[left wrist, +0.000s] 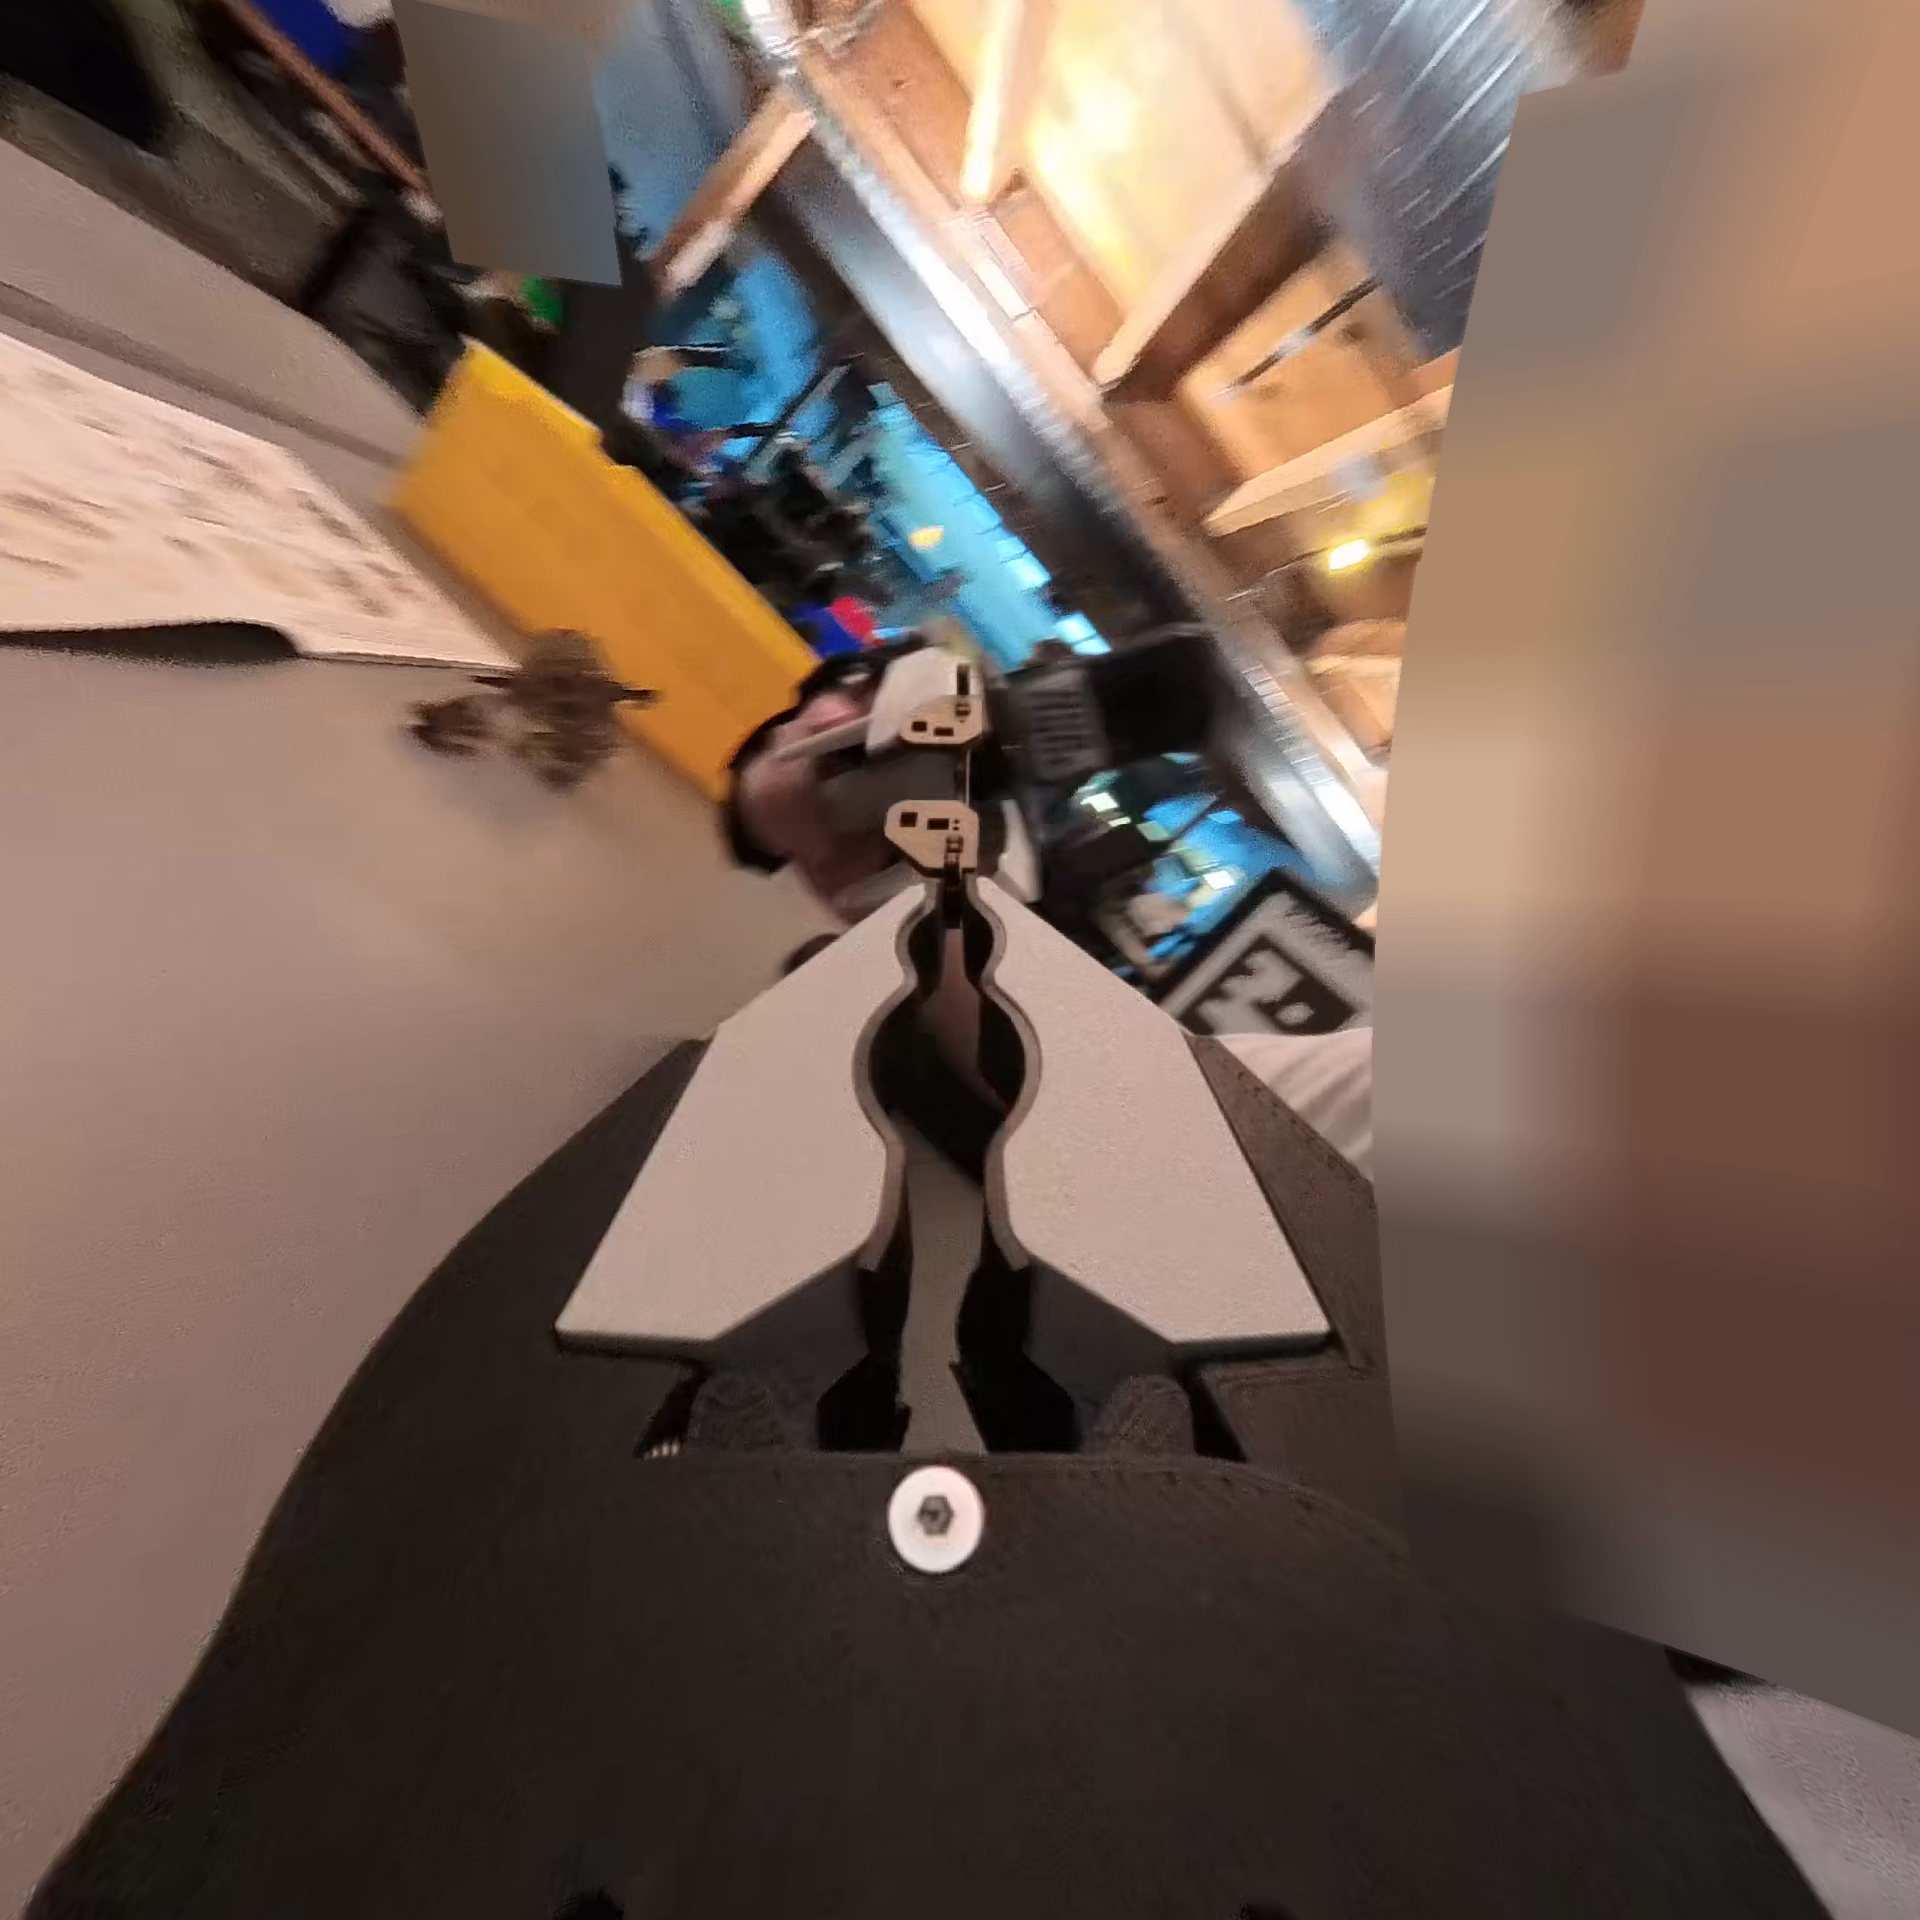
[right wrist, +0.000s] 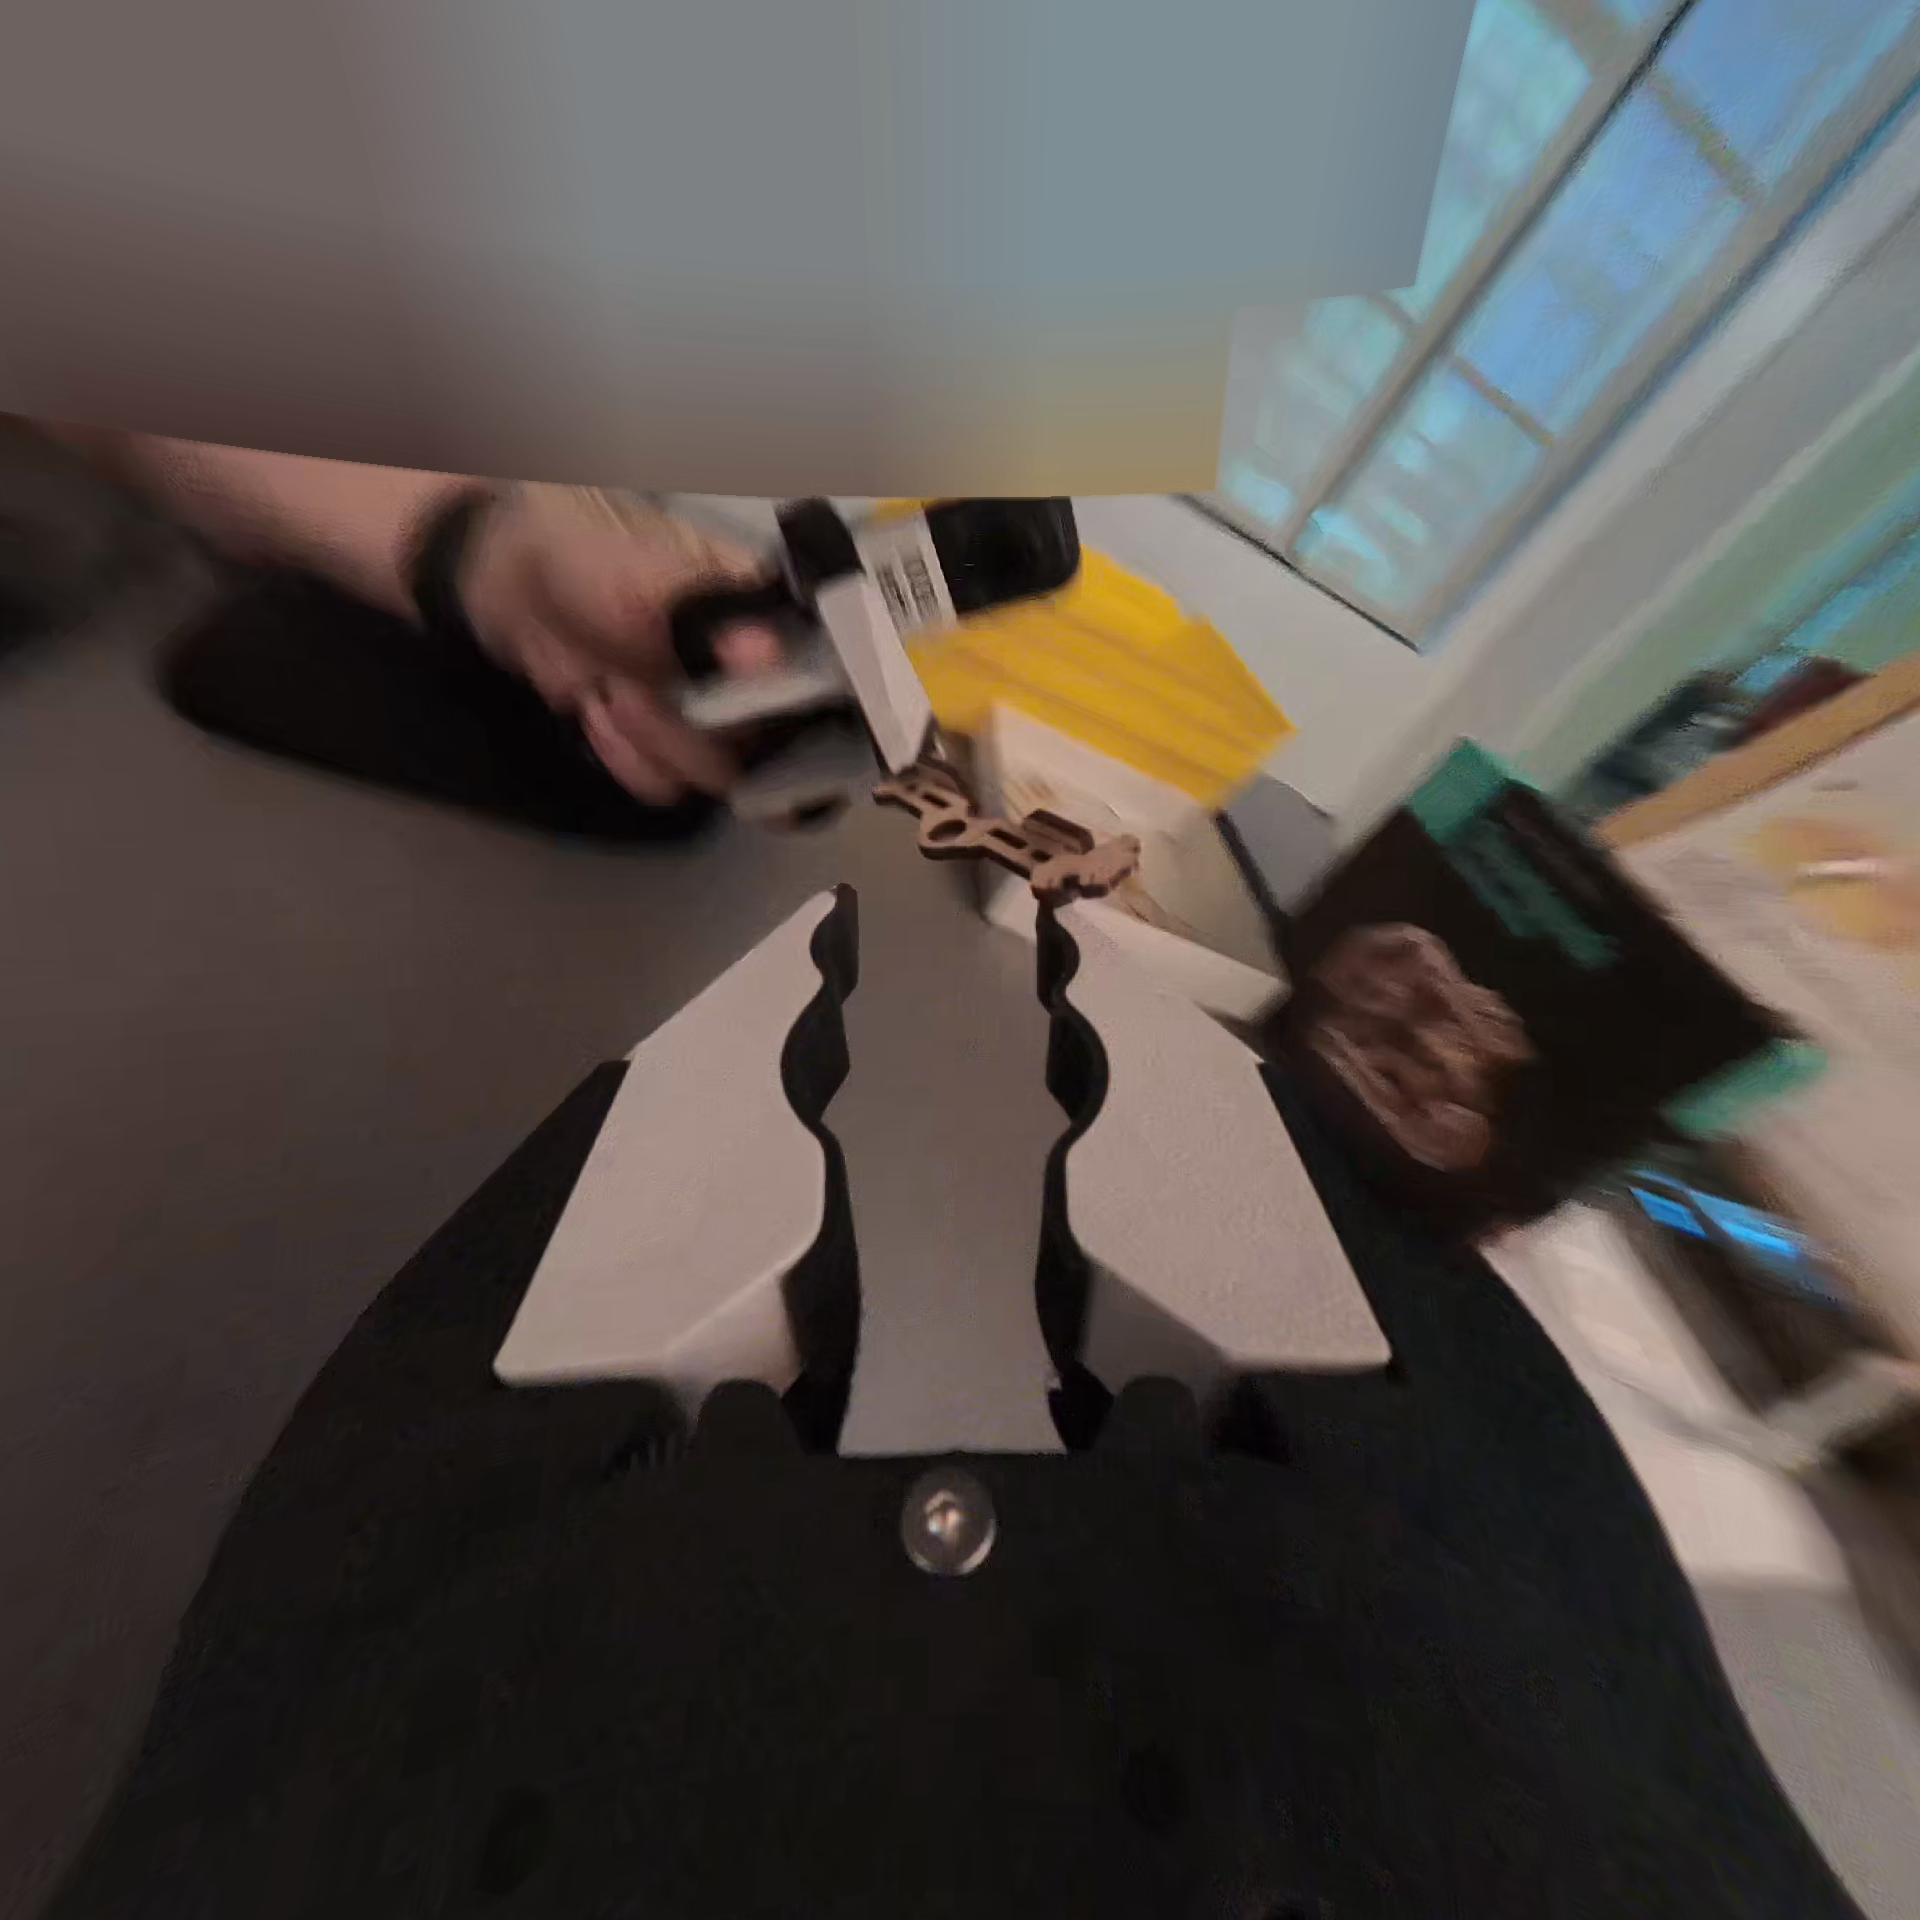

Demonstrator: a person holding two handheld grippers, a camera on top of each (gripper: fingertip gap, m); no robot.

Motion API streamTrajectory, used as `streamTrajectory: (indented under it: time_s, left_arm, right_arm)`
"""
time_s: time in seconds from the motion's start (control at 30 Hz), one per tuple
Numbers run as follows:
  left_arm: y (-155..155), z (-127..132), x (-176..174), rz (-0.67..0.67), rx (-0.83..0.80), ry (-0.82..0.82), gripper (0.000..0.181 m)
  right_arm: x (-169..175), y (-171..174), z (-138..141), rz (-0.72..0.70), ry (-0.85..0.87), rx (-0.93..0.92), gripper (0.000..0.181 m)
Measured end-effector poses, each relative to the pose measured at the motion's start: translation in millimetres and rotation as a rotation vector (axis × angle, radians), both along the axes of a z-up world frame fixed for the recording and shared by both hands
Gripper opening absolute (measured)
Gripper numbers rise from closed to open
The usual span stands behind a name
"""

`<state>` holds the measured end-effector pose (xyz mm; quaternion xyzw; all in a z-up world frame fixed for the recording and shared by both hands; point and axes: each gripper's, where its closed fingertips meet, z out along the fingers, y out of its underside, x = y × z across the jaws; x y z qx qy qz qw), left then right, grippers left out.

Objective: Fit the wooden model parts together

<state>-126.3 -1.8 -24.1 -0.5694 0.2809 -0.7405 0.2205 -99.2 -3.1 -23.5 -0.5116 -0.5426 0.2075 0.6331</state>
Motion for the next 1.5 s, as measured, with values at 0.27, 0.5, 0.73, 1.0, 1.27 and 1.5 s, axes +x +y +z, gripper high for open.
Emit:
streamTrajectory:
  time_s: [0.27,0.5,0.73,1.0,1.27,1.5]
  left_arm:
    - [-0.3,0.6,0.4,-0.055,-0.13,-0.043,0.0]
    - [6.3,-42.8,7.9,-0.015,-0.09,0.213,0.0]
    - [-13.5,-67.8,16.8,-0.07,0.0,0.387,0.0]
    - [-13.0,-75.1,17.4,-0.061,-0.025,0.427,0.0]
    - [-14.4,-81.8,18.6,-0.063,-0.013,0.467,0.0]
    - [-8.8,-72.0,18.1,-0.03,0.02,0.408,0.001]
  right_arm:
    - [30.9,33.7,-35.2,-0.419,-0.522,0.171,0.056]
    - [25.5,5.3,12.7,-0.279,-0.34,0.292,0.047]
    - [-19.9,-8.9,-74.6,-0.129,-0.659,0.161,0.031]
    - [-13.2,4.9,-86.9,-0.247,-0.789,0.13,0.01]
    - [-10.9,4.8,-94.0,-0.238,-0.872,0.183,0.009]
    - [-7.6,7.9,-87.6,-0.268,-0.794,0.1,0.009]
